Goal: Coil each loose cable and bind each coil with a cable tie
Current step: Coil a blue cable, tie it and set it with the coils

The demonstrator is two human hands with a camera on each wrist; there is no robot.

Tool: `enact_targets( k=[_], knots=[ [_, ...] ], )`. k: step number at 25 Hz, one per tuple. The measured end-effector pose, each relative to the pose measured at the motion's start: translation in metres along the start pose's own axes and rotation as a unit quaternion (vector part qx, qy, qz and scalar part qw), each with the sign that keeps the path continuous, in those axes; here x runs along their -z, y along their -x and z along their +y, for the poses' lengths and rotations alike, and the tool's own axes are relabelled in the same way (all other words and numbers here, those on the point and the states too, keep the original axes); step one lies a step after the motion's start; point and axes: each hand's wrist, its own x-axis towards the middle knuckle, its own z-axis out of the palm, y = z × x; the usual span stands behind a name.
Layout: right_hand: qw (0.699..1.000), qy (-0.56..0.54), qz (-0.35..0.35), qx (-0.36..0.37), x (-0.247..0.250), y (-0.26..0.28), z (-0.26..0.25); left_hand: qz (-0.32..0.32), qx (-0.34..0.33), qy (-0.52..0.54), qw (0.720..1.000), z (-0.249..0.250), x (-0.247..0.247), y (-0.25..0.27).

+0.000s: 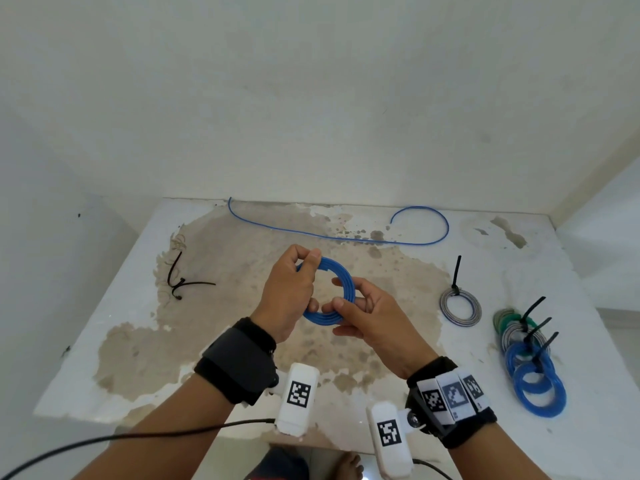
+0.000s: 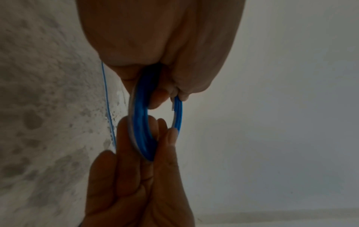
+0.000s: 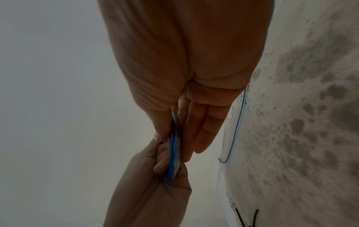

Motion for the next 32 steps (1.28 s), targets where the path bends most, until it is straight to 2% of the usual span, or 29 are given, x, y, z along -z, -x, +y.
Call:
enact_targets(
  k=[4, 7, 10, 13, 16, 20, 23, 27, 29, 32],
  knots=[
    [1.0, 0.013, -0.007, -0.009, -0.015, -0.007, 0.002, 0.005, 0.028, 0.035, 0.999, -0.009, 0.014, -0.006],
    [0.998, 0.027, -0.031, -0.042, -0.036, -0.019, 0.004, 0.026, 0.042, 0.041, 0.998, -0.022, 0.04, -0.012],
    [0.993, 0.067, -0.043, -0.084, -0.067, -0.045, 0.016, 0.056, 0.061, 0.067, 0.994, -0.04, 0.086, -0.024],
    [0.982, 0.146, -0.014, -0.115, -0.107, -0.091, 0.042, 0.089, 0.086, 0.089, 0.988, -0.064, 0.153, -0.042],
    [0.957, 0.268, 0.008, -0.115, -0.148, -0.147, 0.082, 0.108, 0.122, 0.097, 0.982, -0.09, 0.219, -0.06],
    [0.899, 0.427, 0.038, -0.086, -0.205, -0.231, 0.135, 0.105, 0.174, 0.105, 0.973, -0.123, 0.291, -0.091],
    [0.866, 0.495, 0.033, -0.056, -0.228, -0.278, 0.161, 0.101, 0.191, 0.085, 0.973, -0.138, 0.321, -0.111],
    [0.847, 0.519, 0.076, -0.082, -0.239, -0.301, 0.179, 0.091, 0.179, 0.064, 0.978, -0.146, 0.337, -0.131],
    [0.847, 0.521, 0.064, -0.085, -0.236, -0.296, 0.176, 0.093, 0.179, 0.059, 0.978, -0.147, 0.338, -0.137],
    [0.887, 0.443, 0.098, -0.089, -0.218, -0.268, 0.158, 0.087, 0.173, 0.064, 0.979, -0.145, 0.329, -0.143]
  ],
)
